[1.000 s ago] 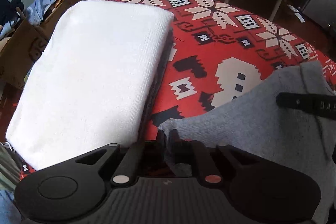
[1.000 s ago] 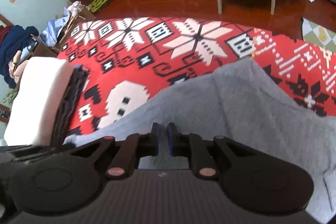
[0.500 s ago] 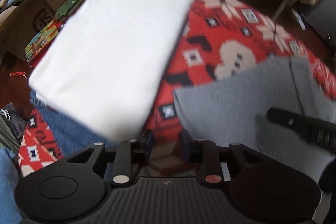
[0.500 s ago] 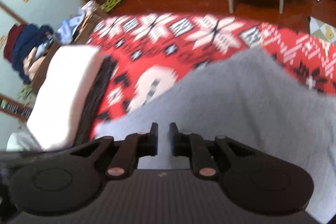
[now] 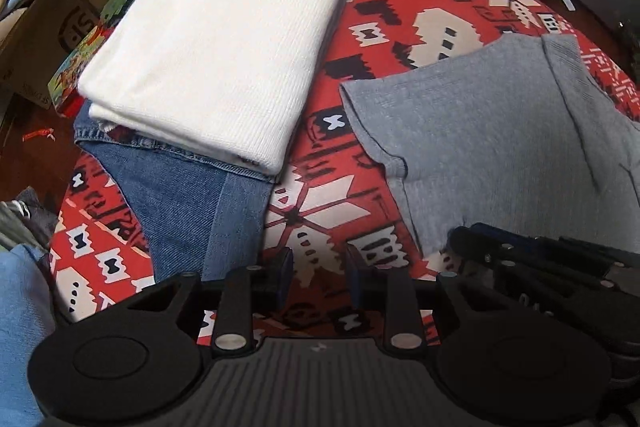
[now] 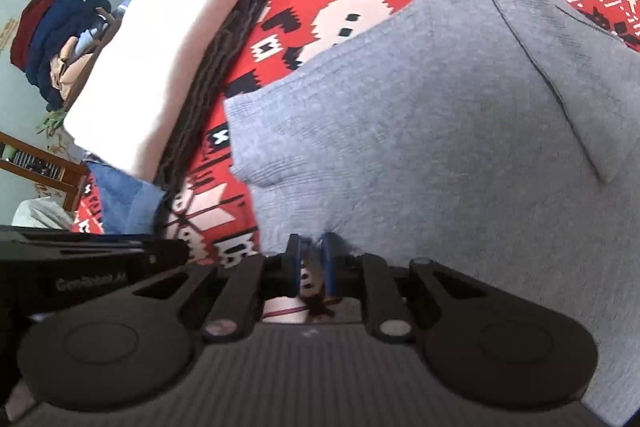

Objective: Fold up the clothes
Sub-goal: 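Lay the shirt flat on the bed and open both grippers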

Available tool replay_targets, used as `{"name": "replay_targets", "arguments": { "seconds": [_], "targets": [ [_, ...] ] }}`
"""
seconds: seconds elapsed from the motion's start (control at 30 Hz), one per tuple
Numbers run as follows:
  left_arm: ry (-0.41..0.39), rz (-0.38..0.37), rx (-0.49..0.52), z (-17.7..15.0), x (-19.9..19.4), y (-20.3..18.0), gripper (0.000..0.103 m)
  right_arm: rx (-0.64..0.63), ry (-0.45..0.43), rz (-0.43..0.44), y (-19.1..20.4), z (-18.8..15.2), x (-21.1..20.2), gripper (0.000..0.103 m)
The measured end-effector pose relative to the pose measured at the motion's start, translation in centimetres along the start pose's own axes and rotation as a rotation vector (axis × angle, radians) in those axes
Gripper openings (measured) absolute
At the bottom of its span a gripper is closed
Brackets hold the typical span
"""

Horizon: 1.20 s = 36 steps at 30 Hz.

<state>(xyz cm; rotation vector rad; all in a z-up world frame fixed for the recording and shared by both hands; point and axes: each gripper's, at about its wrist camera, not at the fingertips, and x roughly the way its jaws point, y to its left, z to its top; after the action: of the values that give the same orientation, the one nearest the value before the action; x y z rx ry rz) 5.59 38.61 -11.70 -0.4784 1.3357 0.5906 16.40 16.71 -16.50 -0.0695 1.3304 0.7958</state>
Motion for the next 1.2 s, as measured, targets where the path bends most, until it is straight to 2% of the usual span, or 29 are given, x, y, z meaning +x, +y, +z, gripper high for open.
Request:
{"name": "replay_targets", "arguments": {
  "seconds": [0.17, 0.3, 0.53, 0.63, 0.73, 0.77, 0.9, 0.97, 1.03, 1.13, 1.2],
  "targets": [
    [-0.011, -0.025, 0.052, 0.0, -1.1, -1.2, 0.028, 0.049, -0.054, -0.009, -1.2, -0.3, -3.4, 0.013],
    [-0.015, -0.057, 0.129, -0.8, -1.6, -4.2, 0.028, 0.122, -0.100, -0.065, -4.3, -2.2, -8.1, 0.013],
    [-0.002, -0.111, 0.244, -2.9, -1.0, -11.7, 0.028, 0.360, -0.110, -0.309, -15.7, -9.4, -15.5, 0.014],
    [0.005, -0.127, 0.277, -2.9, -0.4, -15.4, 0.028, 0.398, -0.111, -0.394, -19.8, -12.0, -17.7, 0.014],
    [0.003, -0.115, 0.324, -3.4, 0.6, -18.5, 0.028, 0.400, -0.115, -0.441, -23.1, -13.2, -18.4, 0.013],
    [0.002, -0.103, 0.340, -3.8, 1.0, -19.4, 0.028, 0.397, -0.116, -0.450, -24.0, -13.5, -18.3, 0.009],
    [0.026, -0.066, 0.380, -5.2, 2.8, -21.4, 0.028, 0.377, -0.116, -0.462, -25.9, -13.7, -16.9, 0.007],
    [0.005, -0.051, 0.397, -5.8, 2.7, -21.8, 0.029, 0.387, -0.114, -0.459, -26.4, -14.1, -16.3, 0.007],
    [0.018, -0.041, 0.417, -6.0, 2.6, -21.8, 0.029, 0.398, -0.112, -0.454, -26.4, -14.7, -16.2, 0.005],
    [0.047, -0.050, 0.392, -5.8, 2.1, -20.8, 0.028, 0.416, -0.104, -0.446, -26.2, -16.0, -17.0, 0.004],
    [0.053, -0.061, 0.381, -5.7, 1.5, -20.2, 0.028, 0.420, -0.100, -0.441, -25.8, -16.8, -17.8, 0.008]
  ]
}}
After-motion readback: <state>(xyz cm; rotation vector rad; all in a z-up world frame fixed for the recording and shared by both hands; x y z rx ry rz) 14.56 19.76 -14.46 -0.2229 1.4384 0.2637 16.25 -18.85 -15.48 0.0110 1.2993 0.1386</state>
